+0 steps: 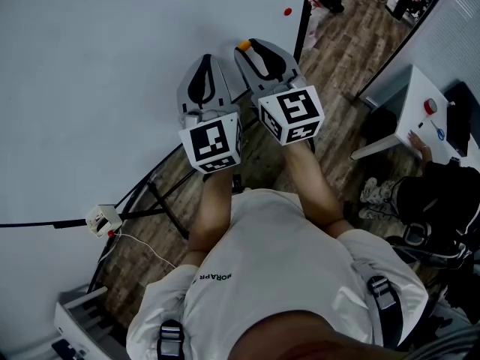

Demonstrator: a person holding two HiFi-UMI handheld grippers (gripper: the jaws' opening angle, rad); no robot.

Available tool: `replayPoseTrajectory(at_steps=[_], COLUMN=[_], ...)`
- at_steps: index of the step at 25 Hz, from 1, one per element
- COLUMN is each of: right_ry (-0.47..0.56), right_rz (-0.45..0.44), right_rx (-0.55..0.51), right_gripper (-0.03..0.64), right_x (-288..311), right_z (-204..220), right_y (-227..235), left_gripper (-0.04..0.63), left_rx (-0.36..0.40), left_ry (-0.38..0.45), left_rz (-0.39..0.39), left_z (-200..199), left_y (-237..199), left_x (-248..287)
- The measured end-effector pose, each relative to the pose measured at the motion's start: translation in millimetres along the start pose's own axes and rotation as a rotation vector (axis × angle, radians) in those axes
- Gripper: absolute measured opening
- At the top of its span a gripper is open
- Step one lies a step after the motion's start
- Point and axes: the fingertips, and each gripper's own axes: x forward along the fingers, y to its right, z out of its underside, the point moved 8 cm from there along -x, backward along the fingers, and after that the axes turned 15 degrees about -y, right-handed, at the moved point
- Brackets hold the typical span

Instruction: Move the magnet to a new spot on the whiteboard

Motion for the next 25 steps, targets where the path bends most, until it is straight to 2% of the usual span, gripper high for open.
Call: replayPoseTrajectory(at_steps=[25], right_ry=[0.001], right_rz=[-0.007], right_rx=[-0.002], right_gripper=[0.132], right_x=[-0.3], right_z=[0.4], right_y=[5.0], left_gripper=[0.003], left_rx=[0.009], left_ry=[0.0], left_rz=[0.005], left_z=[0.5], left_y=[4.7], left_x=[3.6])
